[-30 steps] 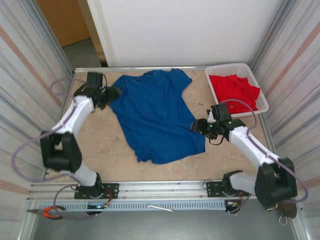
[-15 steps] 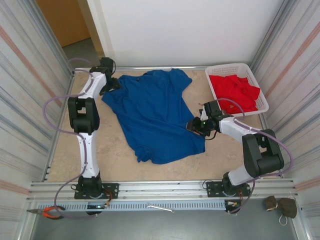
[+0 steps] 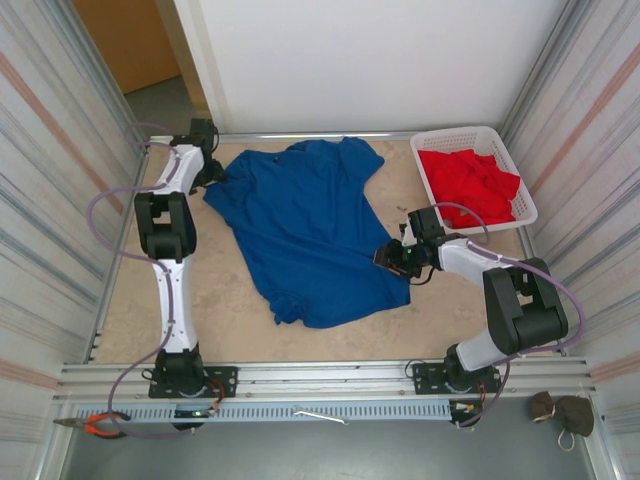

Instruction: Fold the inside-out t-shirt

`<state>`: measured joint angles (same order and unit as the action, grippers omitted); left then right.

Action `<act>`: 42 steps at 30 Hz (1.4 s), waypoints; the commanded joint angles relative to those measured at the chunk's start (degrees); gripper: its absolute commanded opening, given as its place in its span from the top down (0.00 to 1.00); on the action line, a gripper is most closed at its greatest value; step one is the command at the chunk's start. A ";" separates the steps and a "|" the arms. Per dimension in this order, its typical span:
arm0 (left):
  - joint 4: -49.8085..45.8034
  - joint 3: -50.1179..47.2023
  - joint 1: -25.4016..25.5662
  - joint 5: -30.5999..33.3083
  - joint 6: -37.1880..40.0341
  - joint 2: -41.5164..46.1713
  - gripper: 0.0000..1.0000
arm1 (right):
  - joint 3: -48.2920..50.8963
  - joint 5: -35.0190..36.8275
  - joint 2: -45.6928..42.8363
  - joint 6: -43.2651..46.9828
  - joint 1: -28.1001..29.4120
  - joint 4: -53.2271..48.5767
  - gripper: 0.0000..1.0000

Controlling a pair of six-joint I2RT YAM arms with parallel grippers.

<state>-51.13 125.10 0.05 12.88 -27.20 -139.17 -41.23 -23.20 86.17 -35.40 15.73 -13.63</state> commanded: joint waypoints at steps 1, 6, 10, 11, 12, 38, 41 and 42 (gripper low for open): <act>-2.47 3.59 0.07 -0.67 -0.57 -2.43 0.36 | 0.98 0.53 -0.57 -0.57 -0.35 0.15 0.57; -2.46 4.81 -0.05 -2.00 -0.75 -4.39 0.66 | 0.98 0.72 -0.51 -0.81 -0.36 -0.07 0.59; -2.66 3.48 -0.39 -1.93 -1.70 -3.46 1.00 | 1.06 1.17 -0.17 -1.23 -0.35 -0.01 0.63; -2.52 2.52 -0.63 -1.59 -2.21 -2.54 1.00 | 1.14 1.29 0.02 -1.34 -0.35 -0.06 0.63; -1.94 0.62 -0.89 -1.09 -3.14 -0.89 1.00 | 1.23 1.32 0.18 -1.47 -0.35 0.09 0.65; 19.89 -42.08 -0.78 -14.52 -18.02 34.47 0.34 | 2.14 3.57 3.47 -3.45 0.51 0.58 0.69; 21.26 -42.20 4.70 -17.87 -17.25 33.17 0.33 | 2.73 4.30 3.30 -4.01 0.49 0.51 0.69; 21.81 -41.99 6.45 -19.32 -16.94 32.05 0.33 | 3.10 4.65 3.04 -4.26 0.45 0.64 0.69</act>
<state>-30.81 83.99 3.16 -1.34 -45.60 -105.43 -40.07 -21.28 88.84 -38.13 15.79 -11.51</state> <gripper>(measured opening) 0.667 0.314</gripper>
